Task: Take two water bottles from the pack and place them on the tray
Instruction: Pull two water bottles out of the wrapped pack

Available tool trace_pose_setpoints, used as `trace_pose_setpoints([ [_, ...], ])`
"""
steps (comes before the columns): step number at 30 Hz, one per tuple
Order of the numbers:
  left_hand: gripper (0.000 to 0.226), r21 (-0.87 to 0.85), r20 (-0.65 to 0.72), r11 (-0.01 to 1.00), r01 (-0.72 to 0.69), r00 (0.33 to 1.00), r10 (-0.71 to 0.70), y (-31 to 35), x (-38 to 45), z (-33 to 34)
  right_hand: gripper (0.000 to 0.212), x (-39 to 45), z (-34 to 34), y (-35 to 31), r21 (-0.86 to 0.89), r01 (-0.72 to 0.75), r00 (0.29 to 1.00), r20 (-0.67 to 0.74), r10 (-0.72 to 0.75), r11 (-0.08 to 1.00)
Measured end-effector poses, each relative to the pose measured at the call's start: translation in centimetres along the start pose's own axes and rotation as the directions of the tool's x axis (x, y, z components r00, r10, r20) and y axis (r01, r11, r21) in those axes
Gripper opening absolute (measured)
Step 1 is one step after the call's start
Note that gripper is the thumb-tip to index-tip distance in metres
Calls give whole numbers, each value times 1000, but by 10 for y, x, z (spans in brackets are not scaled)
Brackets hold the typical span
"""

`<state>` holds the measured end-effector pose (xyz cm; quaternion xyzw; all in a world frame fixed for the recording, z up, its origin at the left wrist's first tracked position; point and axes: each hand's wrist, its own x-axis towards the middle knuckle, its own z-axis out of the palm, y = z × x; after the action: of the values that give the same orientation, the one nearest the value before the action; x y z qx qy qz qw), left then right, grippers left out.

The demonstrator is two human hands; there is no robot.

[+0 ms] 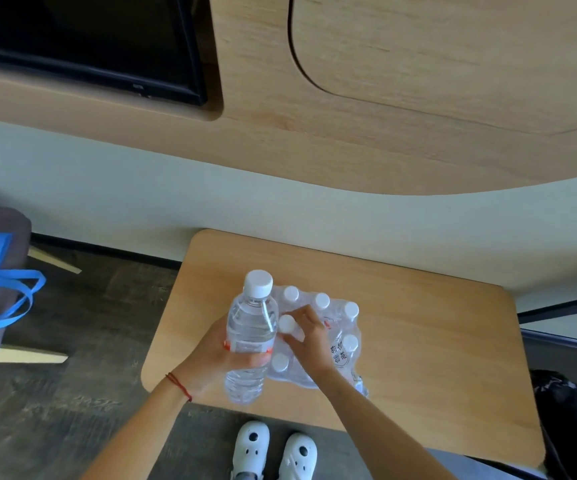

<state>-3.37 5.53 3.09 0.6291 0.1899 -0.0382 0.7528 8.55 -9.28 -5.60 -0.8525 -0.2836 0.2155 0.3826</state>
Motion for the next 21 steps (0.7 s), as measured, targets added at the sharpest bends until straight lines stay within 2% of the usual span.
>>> trace_pose_setpoints([
  [6,51,-65,31,998,-16,999,18,9,9,3,39,-16,-45,-36,158,121,984,-148,-98,980],
  [12,45,-45,21,989,-143,989,144,53,6,14,27,-36,-136,-98,339,186,975,-182,-130,922],
  [16,35,-15,14,968,-252,968,252,99,-8,34,26,-76,-194,-135,575,205,972,-215,-95,792],
  [19,28,-1,59,943,-333,941,332,131,-20,54,25,-95,-222,-163,606,264,946,-315,-79,750],
  [21,27,-20,95,935,-355,930,355,145,-26,68,37,-103,-233,-181,627,269,922,-388,-6,731],
])
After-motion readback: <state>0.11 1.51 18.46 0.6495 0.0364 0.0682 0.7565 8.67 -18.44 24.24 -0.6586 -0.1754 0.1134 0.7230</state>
